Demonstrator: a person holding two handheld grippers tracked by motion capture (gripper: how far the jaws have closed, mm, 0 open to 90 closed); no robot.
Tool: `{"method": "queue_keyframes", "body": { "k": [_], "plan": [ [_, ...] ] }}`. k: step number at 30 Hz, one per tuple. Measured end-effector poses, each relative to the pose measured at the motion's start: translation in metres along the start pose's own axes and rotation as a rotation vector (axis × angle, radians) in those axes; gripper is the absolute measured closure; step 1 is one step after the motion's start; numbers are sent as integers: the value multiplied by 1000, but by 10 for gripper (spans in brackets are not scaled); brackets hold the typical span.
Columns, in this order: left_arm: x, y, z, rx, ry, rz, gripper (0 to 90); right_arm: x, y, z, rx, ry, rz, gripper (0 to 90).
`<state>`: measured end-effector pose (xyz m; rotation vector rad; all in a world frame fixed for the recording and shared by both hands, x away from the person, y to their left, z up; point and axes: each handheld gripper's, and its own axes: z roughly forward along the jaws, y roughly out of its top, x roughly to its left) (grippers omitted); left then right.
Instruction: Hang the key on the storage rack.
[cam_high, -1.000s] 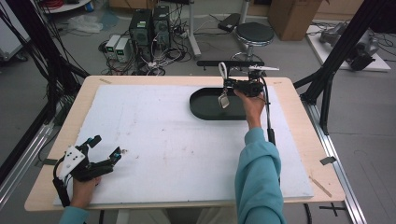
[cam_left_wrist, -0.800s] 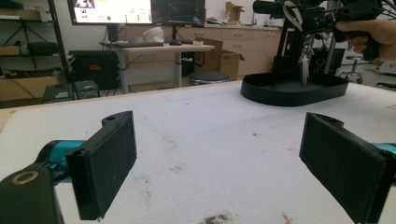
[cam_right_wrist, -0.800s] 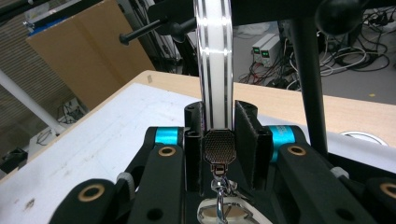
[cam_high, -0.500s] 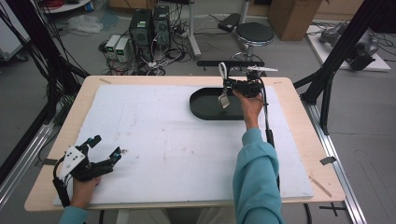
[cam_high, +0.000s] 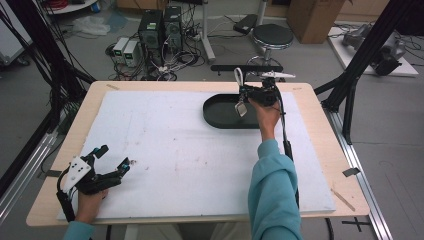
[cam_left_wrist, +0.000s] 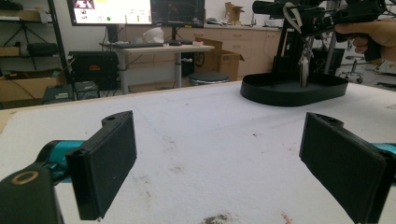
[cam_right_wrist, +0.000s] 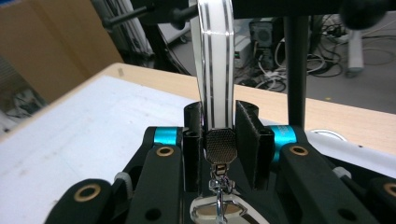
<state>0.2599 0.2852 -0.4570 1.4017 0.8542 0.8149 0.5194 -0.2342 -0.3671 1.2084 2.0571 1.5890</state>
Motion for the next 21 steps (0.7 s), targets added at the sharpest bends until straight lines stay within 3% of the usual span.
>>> {"method": "queue_keyframes", "body": {
  "k": [17, 21],
  "plan": [
    [0, 0, 0, 0, -1, 1, 113, 10, -4, 7, 62, -84, -86, 713],
    [0, 0, 0, -1, 0, 1, 114, 12, -4, 7, 66, -91, -87, 718]
  ]
}}
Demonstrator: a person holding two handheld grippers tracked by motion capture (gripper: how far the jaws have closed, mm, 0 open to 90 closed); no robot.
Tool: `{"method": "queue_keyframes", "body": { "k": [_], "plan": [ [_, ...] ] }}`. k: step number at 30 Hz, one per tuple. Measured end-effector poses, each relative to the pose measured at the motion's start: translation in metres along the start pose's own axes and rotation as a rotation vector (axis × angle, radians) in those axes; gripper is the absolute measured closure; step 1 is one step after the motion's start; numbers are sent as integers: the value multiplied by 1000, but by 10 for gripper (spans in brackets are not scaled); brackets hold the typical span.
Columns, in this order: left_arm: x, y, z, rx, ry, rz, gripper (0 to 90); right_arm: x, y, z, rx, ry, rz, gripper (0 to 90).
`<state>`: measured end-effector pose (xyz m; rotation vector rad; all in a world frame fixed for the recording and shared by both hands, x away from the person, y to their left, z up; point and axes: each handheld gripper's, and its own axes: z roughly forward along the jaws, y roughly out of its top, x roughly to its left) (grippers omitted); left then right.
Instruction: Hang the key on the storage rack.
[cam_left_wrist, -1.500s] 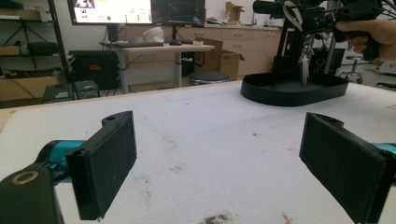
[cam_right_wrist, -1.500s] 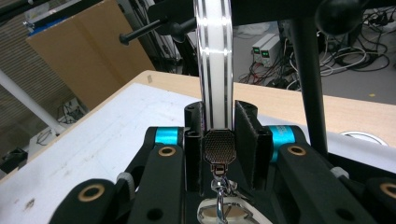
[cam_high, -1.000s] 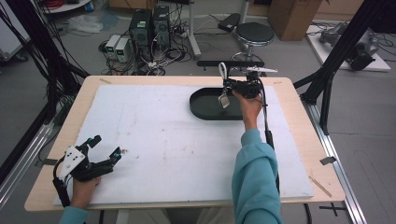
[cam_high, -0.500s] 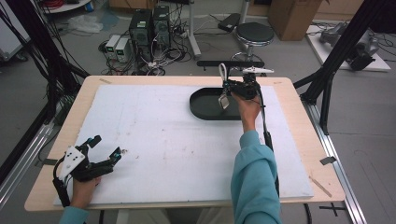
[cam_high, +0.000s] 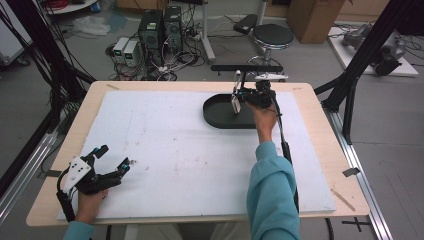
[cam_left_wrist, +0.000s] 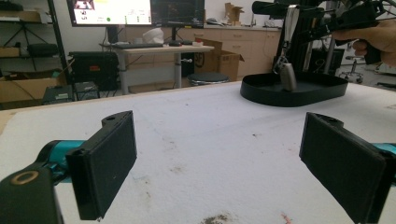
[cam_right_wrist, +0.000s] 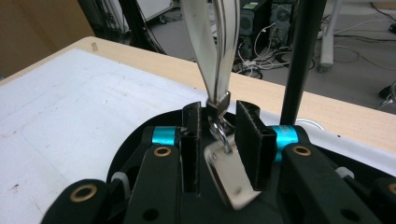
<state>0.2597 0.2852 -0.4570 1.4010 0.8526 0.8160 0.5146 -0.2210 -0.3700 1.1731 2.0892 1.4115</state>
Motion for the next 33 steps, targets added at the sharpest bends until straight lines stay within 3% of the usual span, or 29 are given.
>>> {"method": "queue_keyframes", "body": {
  "k": [5, 7, 10, 12, 15, 20, 22, 24, 28, 33],
  "plan": [
    [1, 0, 0, 4, 0, 0, 114, 6, 2, -5, -14, 8, -22, 609],
    [1, 0, 0, 4, 1, -2, 114, 11, 2, -11, -35, 25, -25, 463],
    [0, 0, 0, 3, 2, -1, 113, 18, 0, -25, -85, 86, -44, 296],
    [0, 0, 0, 2, 1, 0, 114, 26, -3, -38, -138, 73, -76, 136],
    [0, 0, 0, 0, 1, 0, 113, 36, -12, -60, -172, 52, -106, 7],
    [0, 0, 0, -2, 4, 5, 113, 53, -38, -102, -275, 69, -180, 8],
    [-1, 0, -1, -2, 4, 11, 114, 60, -50, -116, -291, 44, -205, 8],
    [-1, 0, 0, -1, 4, 9, 113, 64, -65, -128, -360, 25, -247, 8],
    [-1, 0, 0, -2, 7, 10, 114, 69, -97, -150, -427, -19, -295, 8],
    [-1, 0, 0, -2, 7, 11, 114, 65, -129, -165, -443, -25, -270, 8]
  ]
}}
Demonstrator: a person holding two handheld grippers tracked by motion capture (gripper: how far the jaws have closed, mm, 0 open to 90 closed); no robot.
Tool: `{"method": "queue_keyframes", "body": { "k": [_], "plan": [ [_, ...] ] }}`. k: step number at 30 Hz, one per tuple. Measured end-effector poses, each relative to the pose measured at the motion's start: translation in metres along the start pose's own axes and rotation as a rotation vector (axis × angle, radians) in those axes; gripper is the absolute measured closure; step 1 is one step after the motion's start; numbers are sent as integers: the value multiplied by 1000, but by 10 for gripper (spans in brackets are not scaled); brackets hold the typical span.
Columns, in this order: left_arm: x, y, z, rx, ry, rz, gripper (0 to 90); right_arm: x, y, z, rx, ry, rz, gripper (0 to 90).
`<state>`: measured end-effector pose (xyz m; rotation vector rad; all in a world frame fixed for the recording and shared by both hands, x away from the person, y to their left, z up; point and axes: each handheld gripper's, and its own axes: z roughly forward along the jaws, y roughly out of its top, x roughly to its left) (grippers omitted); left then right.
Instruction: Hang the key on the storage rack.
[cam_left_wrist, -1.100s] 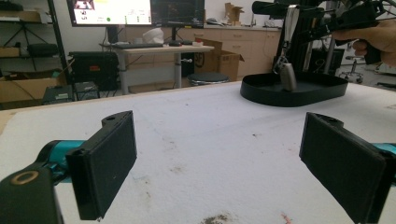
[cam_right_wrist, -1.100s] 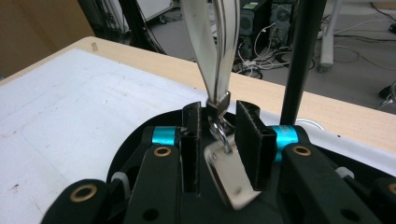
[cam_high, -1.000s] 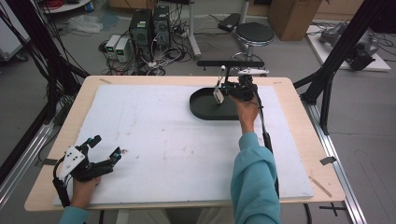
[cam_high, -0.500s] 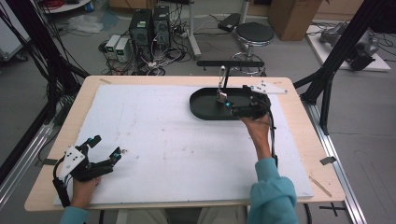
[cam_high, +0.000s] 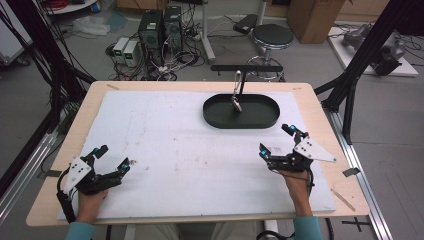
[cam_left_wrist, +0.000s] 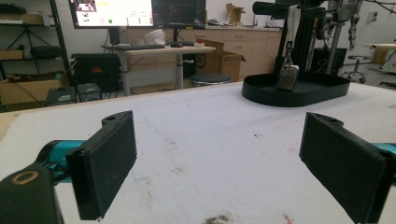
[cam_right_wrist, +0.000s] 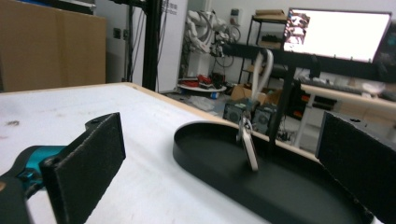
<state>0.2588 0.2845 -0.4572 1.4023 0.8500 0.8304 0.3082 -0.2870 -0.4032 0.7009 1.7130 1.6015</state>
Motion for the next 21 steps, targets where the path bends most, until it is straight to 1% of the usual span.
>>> {"method": "queue_keyframes", "body": {
  "k": [2, 4, 6, 7, 9, 10, 11, 13, 14, 15, 17, 20, 21],
  "plan": [
    [0, 0, 0, 1, -1, -1, 113, -1, -9, -8, -5, -2, 21, 8],
    [0, 0, 0, -1, -1, 1, 114, -1, -18, -14, 1, -17, 39, 8],
    [0, 0, 0, -4, -4, 2, 113, 0, -28, -19, -9, -28, 71, 8],
    [0, 0, 0, -3, -4, 3, 113, -1, -33, -20, -12, -37, 67, 8],
    [0, 0, 0, -6, -4, 3, 113, -1, -39, -19, 25, -42, 68, 8],
    [-1, 0, 0, -9, -5, 4, 114, -1, -42, -19, 31, -48, 68, 8],
    [-1, 0, 0, -9, -6, 5, 113, 0, -45, -18, 32, -49, 88, 8],
    [-1, 0, -1, -9, -7, 4, 114, 1, -52, -16, 61, -63, 99, 8],
    [0, 0, -1, -11, -7, 5, 113, 1, -52, -16, 66, -58, 99, 8],
    [0, 0, -1, -8, -7, 7, 113, 1, -51, -16, 54, -61, 87, 8],
    [0, 0, -1, -8, -7, 7, 114, 1, -52, -16, 59, -53, 94, 8],
    [0, 0, -1, -8, -7, 7, 114, 1, -53, -16, 57, -54, 80, 8],
    [0, 0, -1, -10, -8, 6, 113, 3, -53, -16, 61, -51, 86, 8]
  ]
}}
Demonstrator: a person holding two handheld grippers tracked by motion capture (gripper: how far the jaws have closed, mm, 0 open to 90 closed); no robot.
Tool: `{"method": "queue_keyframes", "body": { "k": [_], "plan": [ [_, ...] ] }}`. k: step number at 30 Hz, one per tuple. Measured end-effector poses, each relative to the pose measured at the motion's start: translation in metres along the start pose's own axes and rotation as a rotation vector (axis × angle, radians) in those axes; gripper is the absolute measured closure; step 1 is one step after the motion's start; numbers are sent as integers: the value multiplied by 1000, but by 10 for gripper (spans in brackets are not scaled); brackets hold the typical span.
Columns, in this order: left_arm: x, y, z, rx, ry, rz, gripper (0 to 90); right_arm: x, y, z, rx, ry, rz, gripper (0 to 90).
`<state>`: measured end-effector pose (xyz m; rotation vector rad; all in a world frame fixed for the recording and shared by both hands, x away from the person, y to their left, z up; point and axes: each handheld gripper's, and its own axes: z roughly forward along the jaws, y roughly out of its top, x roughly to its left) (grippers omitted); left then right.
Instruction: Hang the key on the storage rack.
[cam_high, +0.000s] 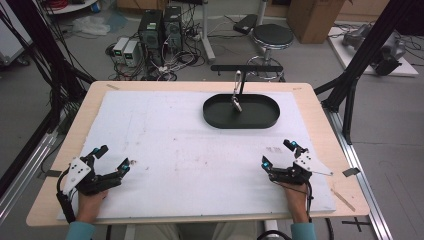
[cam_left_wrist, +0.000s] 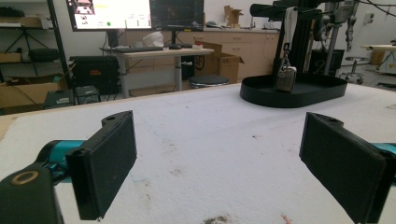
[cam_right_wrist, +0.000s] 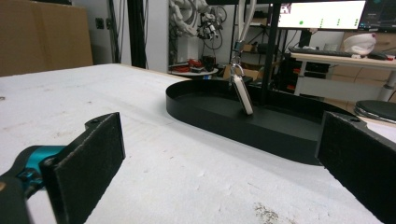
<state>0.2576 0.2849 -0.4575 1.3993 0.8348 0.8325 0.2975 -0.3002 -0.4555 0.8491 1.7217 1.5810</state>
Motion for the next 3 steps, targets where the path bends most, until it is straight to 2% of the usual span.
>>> {"method": "queue_keyframes", "body": {
  "k": [3],
  "plan": [
    [0, 0, 0, 1, -1, -3, 114, 0, 0, 0, 1, -1, -4, 8]
  ]
}}
